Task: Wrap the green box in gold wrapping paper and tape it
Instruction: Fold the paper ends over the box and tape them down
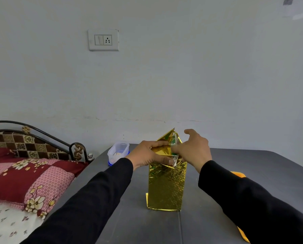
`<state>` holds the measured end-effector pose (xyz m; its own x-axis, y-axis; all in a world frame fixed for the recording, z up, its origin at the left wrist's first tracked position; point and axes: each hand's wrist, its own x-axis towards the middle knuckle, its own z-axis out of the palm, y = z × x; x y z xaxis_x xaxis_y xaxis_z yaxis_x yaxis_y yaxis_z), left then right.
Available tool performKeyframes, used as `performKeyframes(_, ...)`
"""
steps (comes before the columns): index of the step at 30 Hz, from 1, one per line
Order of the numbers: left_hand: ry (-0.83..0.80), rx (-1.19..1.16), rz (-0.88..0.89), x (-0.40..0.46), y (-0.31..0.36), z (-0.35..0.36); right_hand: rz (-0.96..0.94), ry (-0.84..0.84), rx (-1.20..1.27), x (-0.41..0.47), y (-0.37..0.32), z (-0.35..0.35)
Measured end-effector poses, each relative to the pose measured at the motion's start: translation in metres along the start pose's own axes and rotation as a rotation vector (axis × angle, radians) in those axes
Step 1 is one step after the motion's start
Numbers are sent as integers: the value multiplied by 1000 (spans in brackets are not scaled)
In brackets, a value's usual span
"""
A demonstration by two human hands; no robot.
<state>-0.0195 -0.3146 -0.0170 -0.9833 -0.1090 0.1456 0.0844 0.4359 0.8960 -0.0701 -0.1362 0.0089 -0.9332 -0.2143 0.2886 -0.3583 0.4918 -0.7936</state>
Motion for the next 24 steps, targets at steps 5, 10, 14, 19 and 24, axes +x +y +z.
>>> performKeyframes(5, 9, 0, 5, 1, -2, 0, -55, 34, -174, 3, -2, 2)
performKeyframes(10, 14, 9, 7, -2, 0, 1, -134, 84, -204, 0, 1, -3)
performKeyframes(14, 3, 11, 11, -5, 3, 2, 14, 30, 43, 11, 5, 1)
performKeyframes(19, -4, 16, 3, -5, 4, 2, 363, -217, 462, 23, -1, 8)
performKeyframes(24, -3, -5, -1, -5, 4, 1, 327, -177, 428, 32, 6, 20)
